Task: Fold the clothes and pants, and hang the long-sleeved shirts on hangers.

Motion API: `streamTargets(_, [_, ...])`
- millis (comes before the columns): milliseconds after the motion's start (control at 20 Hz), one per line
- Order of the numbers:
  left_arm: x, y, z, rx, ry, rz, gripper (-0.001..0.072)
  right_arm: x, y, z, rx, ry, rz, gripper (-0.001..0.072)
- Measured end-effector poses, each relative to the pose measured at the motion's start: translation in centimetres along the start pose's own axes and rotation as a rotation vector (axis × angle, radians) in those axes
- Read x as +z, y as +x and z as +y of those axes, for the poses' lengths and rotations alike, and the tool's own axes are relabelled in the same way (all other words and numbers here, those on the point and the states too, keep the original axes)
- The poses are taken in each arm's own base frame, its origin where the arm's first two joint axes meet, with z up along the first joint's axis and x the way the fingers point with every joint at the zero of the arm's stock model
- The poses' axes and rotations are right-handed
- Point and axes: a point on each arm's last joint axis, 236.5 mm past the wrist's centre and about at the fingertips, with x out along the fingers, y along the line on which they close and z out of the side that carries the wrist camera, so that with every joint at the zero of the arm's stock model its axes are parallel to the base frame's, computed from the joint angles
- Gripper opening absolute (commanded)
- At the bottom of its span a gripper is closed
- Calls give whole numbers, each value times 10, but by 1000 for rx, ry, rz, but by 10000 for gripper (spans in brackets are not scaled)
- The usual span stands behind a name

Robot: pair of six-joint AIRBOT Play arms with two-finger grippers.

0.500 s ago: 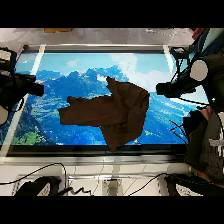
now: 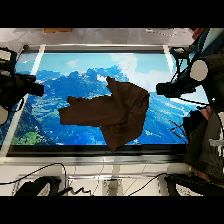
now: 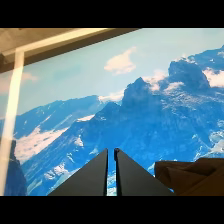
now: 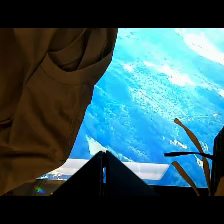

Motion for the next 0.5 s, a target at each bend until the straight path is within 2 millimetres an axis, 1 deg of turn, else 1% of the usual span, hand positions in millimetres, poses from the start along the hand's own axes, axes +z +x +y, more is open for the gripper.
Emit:
streamTargets(100, [0, 0, 0, 0, 0, 0, 63, 1, 0, 0, 1, 0, -3, 19])
streamTargets(200, [0, 0, 0, 0, 0, 0, 63, 9, 0, 0, 2, -2, -36, 18])
streamTargets(300, [0, 0, 0, 0, 0, 0, 63, 18, 1, -5, -21, -36, -74, 17])
streamTargets(350, [0, 0, 0, 0, 0, 0, 63, 20, 4, -10, -37, -66, -76, 16])
streamTargets(450, [0, 0, 0, 0, 0, 0, 63, 11, 16, -25, -66, -114, -31, 16])
streamTargets(500, [0, 0, 0, 0, 0, 0, 63, 1, 25, -35, -73, -136, 9, 16])
